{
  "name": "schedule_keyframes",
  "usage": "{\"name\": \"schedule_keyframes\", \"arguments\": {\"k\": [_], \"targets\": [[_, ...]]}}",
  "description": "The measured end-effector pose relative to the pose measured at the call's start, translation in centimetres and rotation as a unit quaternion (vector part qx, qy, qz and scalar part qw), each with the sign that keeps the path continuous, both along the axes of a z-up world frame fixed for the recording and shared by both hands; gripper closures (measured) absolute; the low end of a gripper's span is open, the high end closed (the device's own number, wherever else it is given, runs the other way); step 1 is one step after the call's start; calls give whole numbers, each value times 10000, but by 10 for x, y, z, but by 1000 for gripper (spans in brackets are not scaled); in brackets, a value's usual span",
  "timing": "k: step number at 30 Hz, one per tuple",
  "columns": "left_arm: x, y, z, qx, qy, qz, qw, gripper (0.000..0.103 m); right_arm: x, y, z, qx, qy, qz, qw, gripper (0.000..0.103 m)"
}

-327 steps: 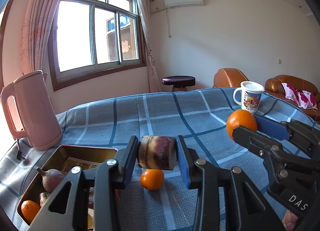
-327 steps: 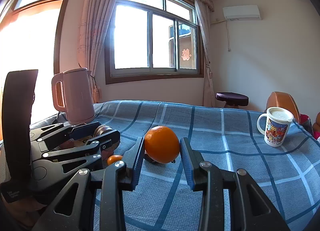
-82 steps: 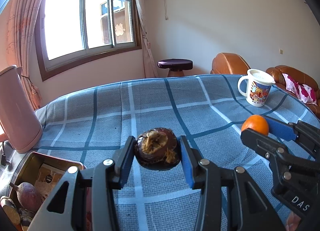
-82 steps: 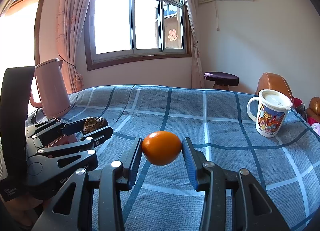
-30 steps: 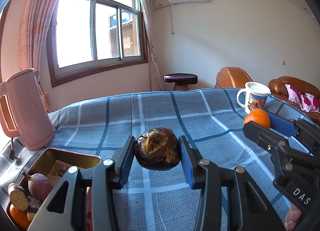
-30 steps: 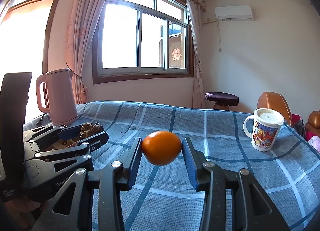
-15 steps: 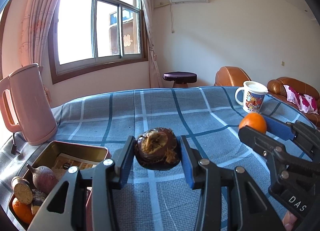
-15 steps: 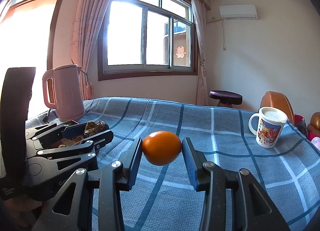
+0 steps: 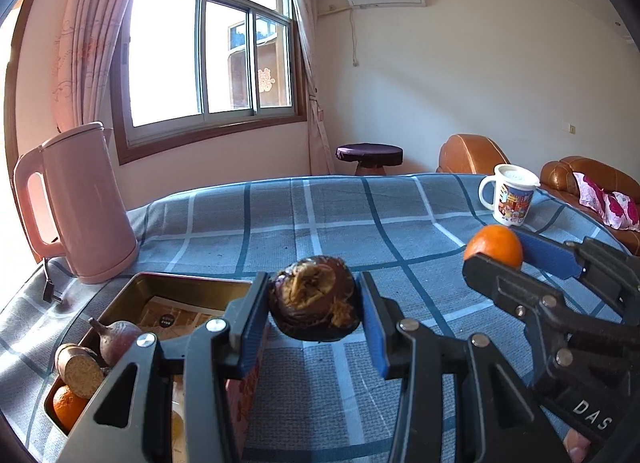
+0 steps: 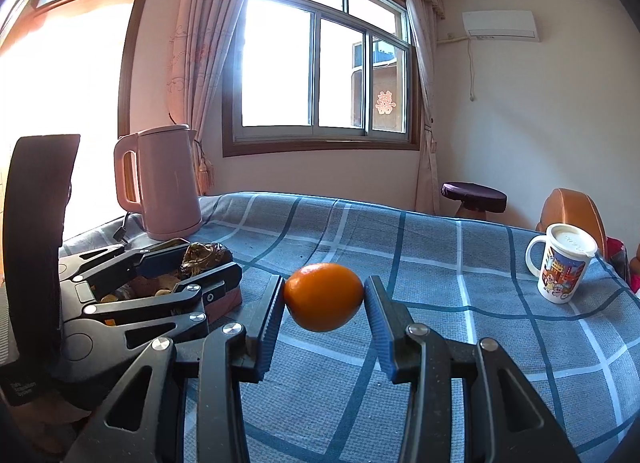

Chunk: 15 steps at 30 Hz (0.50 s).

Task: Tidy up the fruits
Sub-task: 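Lift and carry the dark brown fruit toward the tin with the left tool, then lower the dark brown fruit into the tin with the left tool while the right lowers the mandarin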

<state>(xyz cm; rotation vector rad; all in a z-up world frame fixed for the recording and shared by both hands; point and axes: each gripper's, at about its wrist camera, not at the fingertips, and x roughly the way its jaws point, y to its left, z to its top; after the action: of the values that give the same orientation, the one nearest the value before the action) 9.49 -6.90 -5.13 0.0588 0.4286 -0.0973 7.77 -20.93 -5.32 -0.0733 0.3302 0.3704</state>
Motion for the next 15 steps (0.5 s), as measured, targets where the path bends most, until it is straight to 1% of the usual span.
{"name": "schedule_keyframes", "arguments": {"k": [15], "targets": [[-13, 36, 4, 60, 58, 401, 9992, 58, -5, 37, 7, -117, 57, 435, 9990, 60]]}}
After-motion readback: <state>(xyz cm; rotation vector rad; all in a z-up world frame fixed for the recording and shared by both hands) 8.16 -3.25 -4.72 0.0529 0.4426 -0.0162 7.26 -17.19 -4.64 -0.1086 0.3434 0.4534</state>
